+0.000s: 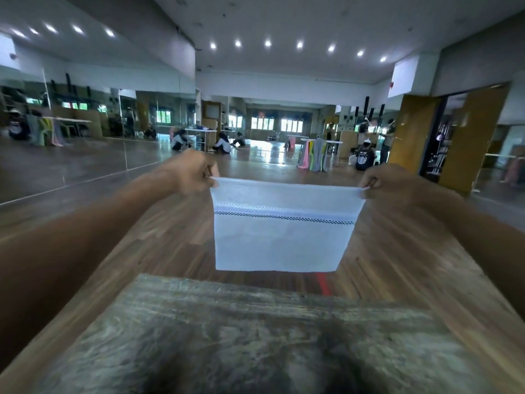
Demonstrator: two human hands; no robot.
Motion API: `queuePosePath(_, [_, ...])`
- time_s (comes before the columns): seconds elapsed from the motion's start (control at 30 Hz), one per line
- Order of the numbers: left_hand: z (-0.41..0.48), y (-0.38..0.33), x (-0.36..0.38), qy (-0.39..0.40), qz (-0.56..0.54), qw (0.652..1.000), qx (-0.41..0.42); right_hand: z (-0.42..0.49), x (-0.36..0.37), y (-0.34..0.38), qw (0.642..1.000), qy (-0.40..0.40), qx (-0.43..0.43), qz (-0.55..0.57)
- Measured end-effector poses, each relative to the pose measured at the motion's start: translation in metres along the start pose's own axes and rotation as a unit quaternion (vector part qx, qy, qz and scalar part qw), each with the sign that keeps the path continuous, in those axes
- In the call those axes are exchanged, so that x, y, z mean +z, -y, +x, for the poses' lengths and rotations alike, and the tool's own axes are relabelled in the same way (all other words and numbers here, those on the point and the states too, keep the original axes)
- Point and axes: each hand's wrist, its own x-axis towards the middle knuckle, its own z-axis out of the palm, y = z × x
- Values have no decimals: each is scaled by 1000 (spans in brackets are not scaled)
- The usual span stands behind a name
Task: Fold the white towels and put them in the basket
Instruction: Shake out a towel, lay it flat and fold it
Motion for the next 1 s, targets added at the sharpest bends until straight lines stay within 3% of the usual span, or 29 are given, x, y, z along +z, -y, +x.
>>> queuePosePath(0.13, [4,-4,-10,11,-23,1000,6,1,-24,7,999,23,-7,47])
queuePosePath(0.27, [6,-1,-21,112,-43,993,5,2,-36,9,992,82,9,97])
queuePosePath(0.4, [7,-1,-14,131,-59,990,4,7,-27,3,992,98,34,73])
queuePosePath(0.5, [8,1,-2,95,-47,994,7,7,-13,-1,993,75,49,74])
queuePosePath(0.63, [3,-1,13,-48,82,995,15,7,5,-3,996,-28,51,75])
queuePosePath(0.7, [-2,1,24,-122,141,982,41,1,14,-4,997,-42,45,48])
queuePosePath(0.77, [-11,4,37,-144,152,976,61,-11,24,-1,998,-42,34,12])
queuePosePath(0.87, [-32,11,69,-83,157,983,55,-37,47,-3,1000,-7,-4,-16])
queuePosePath(1.0, [-78,19,126,111,89,987,72,-82,102,-20,983,158,-33,89])
